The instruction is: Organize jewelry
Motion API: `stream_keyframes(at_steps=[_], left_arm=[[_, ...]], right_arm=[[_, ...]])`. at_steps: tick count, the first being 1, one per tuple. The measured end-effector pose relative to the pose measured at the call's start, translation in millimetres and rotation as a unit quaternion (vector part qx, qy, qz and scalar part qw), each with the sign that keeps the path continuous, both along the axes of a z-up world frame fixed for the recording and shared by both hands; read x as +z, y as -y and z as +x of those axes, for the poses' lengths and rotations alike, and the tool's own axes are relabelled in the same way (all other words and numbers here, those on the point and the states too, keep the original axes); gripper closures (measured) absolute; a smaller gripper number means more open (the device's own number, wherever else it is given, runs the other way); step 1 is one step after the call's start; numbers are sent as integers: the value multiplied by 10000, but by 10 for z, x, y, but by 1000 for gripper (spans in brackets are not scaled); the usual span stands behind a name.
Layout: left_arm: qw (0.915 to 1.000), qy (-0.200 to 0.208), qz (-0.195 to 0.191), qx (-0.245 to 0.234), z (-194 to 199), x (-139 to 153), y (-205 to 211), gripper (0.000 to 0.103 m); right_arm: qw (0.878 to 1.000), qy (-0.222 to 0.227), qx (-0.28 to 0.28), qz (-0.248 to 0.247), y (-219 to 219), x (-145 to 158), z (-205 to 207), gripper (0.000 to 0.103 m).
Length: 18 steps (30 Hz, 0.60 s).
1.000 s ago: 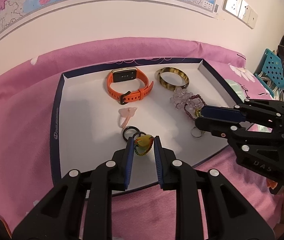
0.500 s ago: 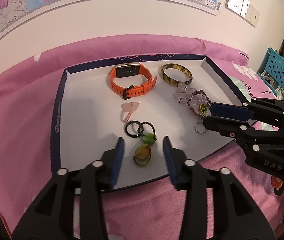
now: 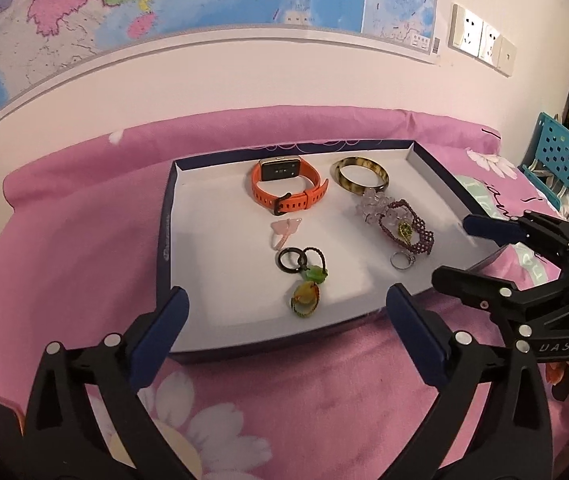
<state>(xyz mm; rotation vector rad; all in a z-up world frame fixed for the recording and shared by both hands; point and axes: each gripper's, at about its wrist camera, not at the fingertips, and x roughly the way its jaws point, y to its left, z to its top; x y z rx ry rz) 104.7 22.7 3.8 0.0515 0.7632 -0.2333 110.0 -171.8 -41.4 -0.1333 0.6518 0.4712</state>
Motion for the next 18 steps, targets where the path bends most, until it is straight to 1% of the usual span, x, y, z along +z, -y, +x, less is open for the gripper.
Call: stream_keyframes(at_steps=[3,5,8,11,18], left_arm=[[9999,78,33,68,-80,9,-12,6],[9998,128,16,152,-136,23,-38,6],[9995,162,-69,253,-213,35,-75,6],[9992,205,-115,329,-279,45,-92,6],[9986,236,-68,470,-400,40,-63,6]], right_arm=[[9999,4,-113,79,60,3,-63,22],[9998,84,-194,64,87,12,-144,20],[9994,220,-242,76,101,33,-264,12],[9989,343,-295,84,99,53,-361,8],[9988,366,-314,26,69,4,-507,7]])
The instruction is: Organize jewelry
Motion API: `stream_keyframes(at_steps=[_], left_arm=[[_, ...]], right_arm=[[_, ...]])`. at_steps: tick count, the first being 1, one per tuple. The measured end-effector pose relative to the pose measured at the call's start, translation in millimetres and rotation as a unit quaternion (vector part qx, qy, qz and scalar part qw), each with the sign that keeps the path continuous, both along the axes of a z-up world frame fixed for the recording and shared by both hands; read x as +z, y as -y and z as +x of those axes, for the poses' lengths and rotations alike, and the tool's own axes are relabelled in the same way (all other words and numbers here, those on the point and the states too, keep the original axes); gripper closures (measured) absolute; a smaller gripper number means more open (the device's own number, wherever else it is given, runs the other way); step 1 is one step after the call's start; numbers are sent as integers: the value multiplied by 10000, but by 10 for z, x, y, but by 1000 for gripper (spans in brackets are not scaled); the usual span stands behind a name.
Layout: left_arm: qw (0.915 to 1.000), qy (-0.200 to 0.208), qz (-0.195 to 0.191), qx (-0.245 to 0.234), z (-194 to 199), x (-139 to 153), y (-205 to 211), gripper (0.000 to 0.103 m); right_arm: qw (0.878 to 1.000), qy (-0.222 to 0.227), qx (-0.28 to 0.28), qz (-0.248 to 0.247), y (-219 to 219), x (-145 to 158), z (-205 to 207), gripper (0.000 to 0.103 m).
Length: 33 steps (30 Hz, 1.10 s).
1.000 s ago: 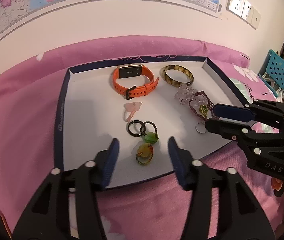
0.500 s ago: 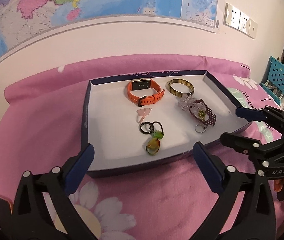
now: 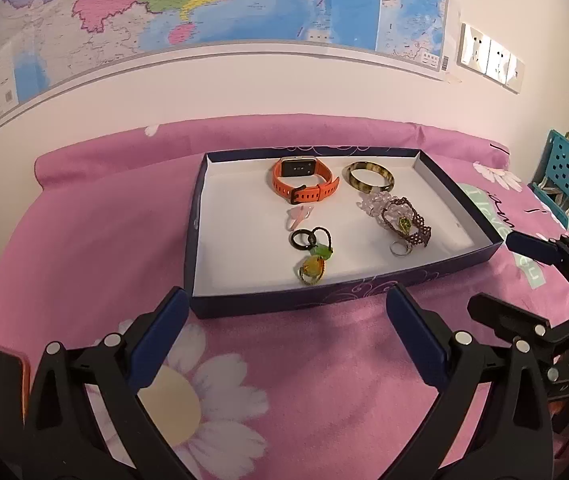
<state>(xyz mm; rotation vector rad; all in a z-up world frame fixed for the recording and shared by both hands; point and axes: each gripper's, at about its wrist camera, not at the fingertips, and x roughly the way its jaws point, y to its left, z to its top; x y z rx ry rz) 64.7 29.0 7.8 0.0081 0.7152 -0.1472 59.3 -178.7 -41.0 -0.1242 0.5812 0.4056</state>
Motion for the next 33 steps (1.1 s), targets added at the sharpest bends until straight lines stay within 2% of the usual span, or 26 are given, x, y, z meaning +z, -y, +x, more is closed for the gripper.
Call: stream_keyframes(at_steps=[9,20,33], left_arm=[[9999,5,-24,121,-93,-16,-12,6],[9998,-6,142,172,-136,-49,39,6],[9998,-61,119,178,-160,-88,38,6]], right_arm=[[9998,83,-97,123,34,-15,-83,7],[9997,-54,-28,229,24,-82,-120,7],[9996,-114,-12,251,-9,-101,-126,7]])
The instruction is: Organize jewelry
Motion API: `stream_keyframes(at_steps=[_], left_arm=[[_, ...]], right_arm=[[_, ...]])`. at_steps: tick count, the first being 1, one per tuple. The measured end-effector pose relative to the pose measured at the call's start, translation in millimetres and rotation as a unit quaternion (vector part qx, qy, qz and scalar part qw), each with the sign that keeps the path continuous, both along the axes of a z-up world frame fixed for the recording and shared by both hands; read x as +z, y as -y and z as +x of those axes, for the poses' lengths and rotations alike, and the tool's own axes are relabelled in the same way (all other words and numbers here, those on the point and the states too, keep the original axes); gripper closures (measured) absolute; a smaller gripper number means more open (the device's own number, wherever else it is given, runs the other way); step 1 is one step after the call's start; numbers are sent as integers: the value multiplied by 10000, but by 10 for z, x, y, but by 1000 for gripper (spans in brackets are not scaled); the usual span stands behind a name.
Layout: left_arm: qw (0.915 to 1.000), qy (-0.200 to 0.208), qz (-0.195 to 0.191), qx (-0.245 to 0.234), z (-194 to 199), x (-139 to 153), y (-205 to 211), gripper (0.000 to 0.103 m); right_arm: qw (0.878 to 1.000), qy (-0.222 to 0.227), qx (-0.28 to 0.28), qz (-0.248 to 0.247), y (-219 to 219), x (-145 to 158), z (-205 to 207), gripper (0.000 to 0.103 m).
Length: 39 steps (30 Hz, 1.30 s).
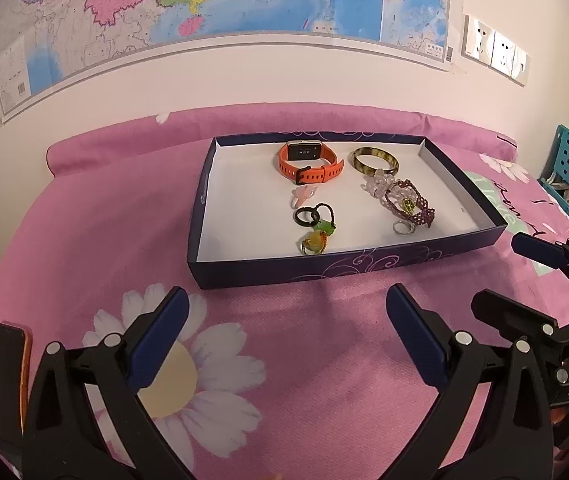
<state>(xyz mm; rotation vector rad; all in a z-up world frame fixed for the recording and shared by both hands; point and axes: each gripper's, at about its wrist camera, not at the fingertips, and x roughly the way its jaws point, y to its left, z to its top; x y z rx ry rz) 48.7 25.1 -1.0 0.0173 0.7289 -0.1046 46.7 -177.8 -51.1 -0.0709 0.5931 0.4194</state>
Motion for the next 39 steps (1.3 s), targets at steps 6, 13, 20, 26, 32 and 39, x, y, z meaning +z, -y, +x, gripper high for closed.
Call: stream_keyframes(at_steps=[6,13,20,26,32,39], left_arm=[[10000,-6,-19,-12,3,-9,-7,6],[10000,-31,-32,1,11,-16,-8,6],[10000,-39,-52,-2,7,-20,-11,6],[10000,-61,-64,-2,6,-33,-8,6],[9999,-83,-66,-13,7,-48,0,6],[9999,-95,-77,-7,5,-67,0,6]], right_arm=[[10000,-4,-20,19,21,-2,18,7],[10000,-8,-4,27,29,-4,32,7],[10000,-10,-9,17,32,-2,35,7],[10000,-21,-3,26,36,-1,48,7],[10000,-24,-13,17,35,-1,51,7],[10000,-39,-18,32,39,-10,61,7]])
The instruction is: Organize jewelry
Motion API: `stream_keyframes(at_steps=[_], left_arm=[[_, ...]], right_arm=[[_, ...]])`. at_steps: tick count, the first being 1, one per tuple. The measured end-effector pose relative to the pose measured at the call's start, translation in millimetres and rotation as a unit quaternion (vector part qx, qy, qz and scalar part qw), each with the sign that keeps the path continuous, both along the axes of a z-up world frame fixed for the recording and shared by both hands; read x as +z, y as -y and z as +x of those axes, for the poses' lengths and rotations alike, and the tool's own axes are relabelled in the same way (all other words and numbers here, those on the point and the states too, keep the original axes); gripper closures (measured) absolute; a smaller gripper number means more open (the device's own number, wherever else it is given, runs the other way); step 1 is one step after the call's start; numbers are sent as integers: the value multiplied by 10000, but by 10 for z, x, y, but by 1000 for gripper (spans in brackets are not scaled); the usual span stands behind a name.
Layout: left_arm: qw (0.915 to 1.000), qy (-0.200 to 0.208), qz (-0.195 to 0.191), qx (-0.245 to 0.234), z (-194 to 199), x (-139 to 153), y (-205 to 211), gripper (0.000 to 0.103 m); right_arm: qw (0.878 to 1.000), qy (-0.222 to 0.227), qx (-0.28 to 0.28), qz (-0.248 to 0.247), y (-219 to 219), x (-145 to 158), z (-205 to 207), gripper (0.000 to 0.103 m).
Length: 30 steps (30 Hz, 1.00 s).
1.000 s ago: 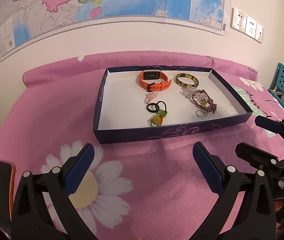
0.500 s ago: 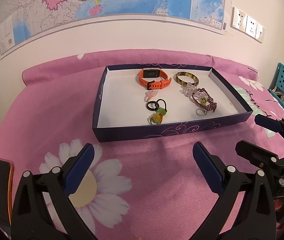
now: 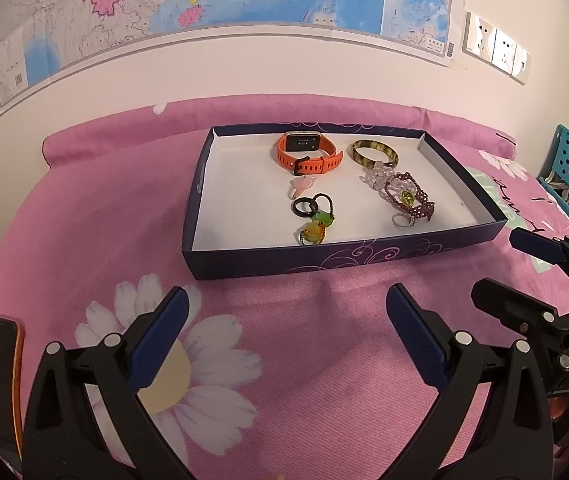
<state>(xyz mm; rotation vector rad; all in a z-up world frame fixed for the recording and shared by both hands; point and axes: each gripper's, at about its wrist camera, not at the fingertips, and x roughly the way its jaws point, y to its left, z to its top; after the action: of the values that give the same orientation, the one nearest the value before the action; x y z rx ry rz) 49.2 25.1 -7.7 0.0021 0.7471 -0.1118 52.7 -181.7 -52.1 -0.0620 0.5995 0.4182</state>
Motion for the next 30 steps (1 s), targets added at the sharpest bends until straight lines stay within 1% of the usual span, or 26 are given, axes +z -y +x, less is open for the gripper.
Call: stream_keyframes(at_steps=[30], left_arm=[[10000,-24,-14,-14,3,-1,2,6]], right_arm=[[9999,-79,-55,43,12,-30,19,7]])
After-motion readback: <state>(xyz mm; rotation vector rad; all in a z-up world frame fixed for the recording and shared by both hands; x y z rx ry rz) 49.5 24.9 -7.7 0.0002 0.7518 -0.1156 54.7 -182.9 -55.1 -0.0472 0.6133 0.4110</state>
